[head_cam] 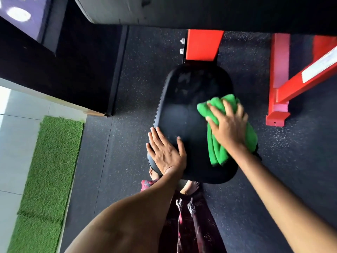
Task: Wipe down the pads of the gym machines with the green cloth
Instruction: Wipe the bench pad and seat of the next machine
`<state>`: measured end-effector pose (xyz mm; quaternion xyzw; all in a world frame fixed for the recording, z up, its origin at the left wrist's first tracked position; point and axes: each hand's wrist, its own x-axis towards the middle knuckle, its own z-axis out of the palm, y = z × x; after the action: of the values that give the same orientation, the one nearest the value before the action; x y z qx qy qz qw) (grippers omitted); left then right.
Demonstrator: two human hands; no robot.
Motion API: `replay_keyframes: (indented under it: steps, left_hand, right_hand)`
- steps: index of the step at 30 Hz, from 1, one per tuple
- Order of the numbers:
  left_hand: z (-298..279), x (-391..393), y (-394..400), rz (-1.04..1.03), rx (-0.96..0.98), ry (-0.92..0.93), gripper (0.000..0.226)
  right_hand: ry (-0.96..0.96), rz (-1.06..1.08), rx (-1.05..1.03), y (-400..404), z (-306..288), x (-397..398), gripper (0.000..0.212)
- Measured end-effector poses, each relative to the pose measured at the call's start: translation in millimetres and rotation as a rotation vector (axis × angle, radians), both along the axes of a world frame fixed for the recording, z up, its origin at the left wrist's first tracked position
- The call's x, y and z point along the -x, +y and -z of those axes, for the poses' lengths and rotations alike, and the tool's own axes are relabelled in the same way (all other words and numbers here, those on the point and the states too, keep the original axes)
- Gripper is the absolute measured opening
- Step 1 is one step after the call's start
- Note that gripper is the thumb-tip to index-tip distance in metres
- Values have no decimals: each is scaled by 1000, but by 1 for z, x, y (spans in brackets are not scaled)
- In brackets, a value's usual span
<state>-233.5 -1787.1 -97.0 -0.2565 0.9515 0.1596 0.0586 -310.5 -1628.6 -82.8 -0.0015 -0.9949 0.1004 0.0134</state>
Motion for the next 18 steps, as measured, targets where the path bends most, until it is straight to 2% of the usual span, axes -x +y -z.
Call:
replay_keyframes:
  steps: [2, 4, 9, 12, 14, 17, 18]
  left_hand:
    - [-1, 0, 0, 4, -1, -11, 80]
    - [-1, 0, 0, 10, 1, -26, 81]
    - [-2, -1, -1, 15, -13, -32, 83]
    - [-5, -1, 1, 2, -25, -32, 83]
    - [-8, -1, 2, 8, -21, -19, 83]
    - [-6, 1, 0, 14, -30, -43, 86]
    - [-6, 0, 1, 14, -31, -41, 86]
  right_hand:
    - [-25, 69, 15, -12, 1, 22, 43]
    - [-34, 48, 27, -27, 0, 19, 43]
    - [73, -235, 28, -25, -1, -63, 41]
    - [86, -377, 44, 6, 1, -72, 43]
    - [88, -290, 51, 22, 3, -50, 43]
    - [53, 34, 60, 8, 2, -13, 40]
    - [33, 82, 55, -6, 0, -8, 41]
